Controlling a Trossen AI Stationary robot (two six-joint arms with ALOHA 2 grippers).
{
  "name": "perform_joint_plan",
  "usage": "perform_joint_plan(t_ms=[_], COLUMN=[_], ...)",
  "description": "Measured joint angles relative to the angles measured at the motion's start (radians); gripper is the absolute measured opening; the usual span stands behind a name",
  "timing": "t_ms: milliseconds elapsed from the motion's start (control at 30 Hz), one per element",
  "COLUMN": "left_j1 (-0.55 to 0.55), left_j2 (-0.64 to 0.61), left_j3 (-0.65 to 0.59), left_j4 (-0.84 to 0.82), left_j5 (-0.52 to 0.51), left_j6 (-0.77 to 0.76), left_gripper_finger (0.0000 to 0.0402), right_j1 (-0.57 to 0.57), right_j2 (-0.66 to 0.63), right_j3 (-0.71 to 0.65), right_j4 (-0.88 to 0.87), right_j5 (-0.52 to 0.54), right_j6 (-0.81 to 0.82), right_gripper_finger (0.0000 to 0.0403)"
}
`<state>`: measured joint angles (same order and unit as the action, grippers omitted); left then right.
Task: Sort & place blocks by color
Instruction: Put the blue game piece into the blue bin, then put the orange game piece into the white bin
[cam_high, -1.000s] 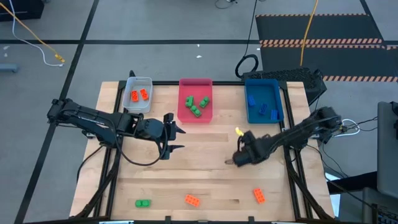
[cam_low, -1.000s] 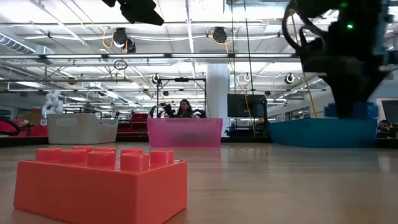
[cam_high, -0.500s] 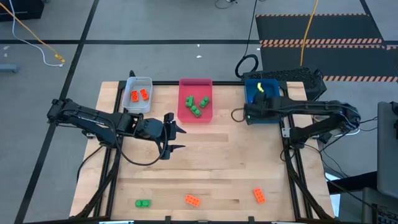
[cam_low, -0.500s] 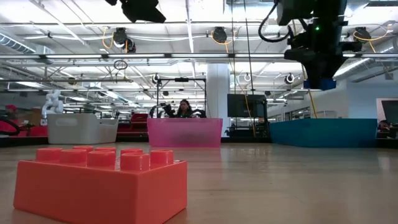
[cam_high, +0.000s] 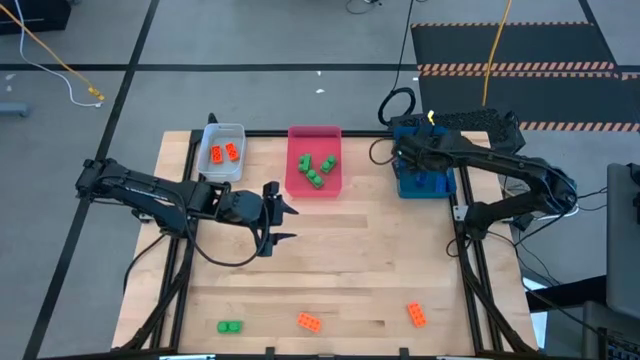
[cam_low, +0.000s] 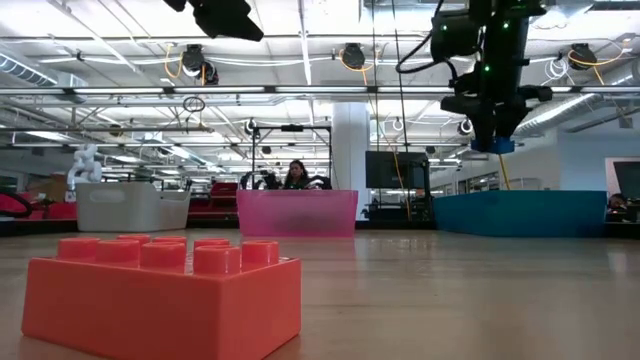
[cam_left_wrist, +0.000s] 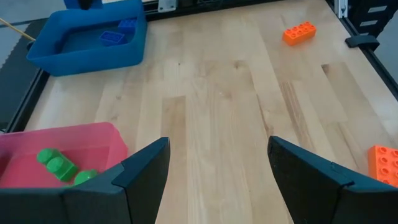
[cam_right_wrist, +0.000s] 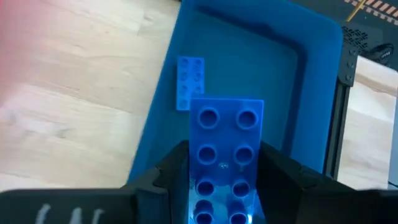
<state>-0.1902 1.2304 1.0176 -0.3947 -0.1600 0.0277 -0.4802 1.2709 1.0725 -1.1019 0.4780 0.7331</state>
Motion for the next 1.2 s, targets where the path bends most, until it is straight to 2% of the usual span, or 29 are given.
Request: perform_joint_plan(t_ms=[233, 500, 767, 967, 1200], left_j1=[0.000, 0.000, 0.000, 0.000, 0.001], left_j2=[0.000, 0.000, 0.000, 0.000, 0.000], left_j3=[0.000, 0.000, 0.000, -0.005, -0.064], left_j4=[0.000, -0.007, -0.030, -0.040, 0.007], left_j5=[0.000, 0.000, 0.000, 0.000, 0.000], left_j6=[0.027, 0.019, 0.013, 0.003, 0.012], left_gripper_finger=[0.0273, 0.0273, 0.0273, 0.0273, 0.0273], right_j1=[-0.137, -0.198, -0.206, -0.109, 0.160], right_j2=[0.049, 0.058, 0.050, 0.017, -0.056], right_j3=[0.000, 0.000, 0.000, 0.000, 0.000], right_j4=[0.034, 0.156, 0.162, 0.144, 0.134], right_j5=[-0.038, -0.036, -0.047, -0.190, -0.189], right_j6=[-0.101, -0.171, -0.223, -0.224, -0.147], right_gripper_finger=[0.0137, 0.0205, 0.0247, 0.0245, 0.0222])
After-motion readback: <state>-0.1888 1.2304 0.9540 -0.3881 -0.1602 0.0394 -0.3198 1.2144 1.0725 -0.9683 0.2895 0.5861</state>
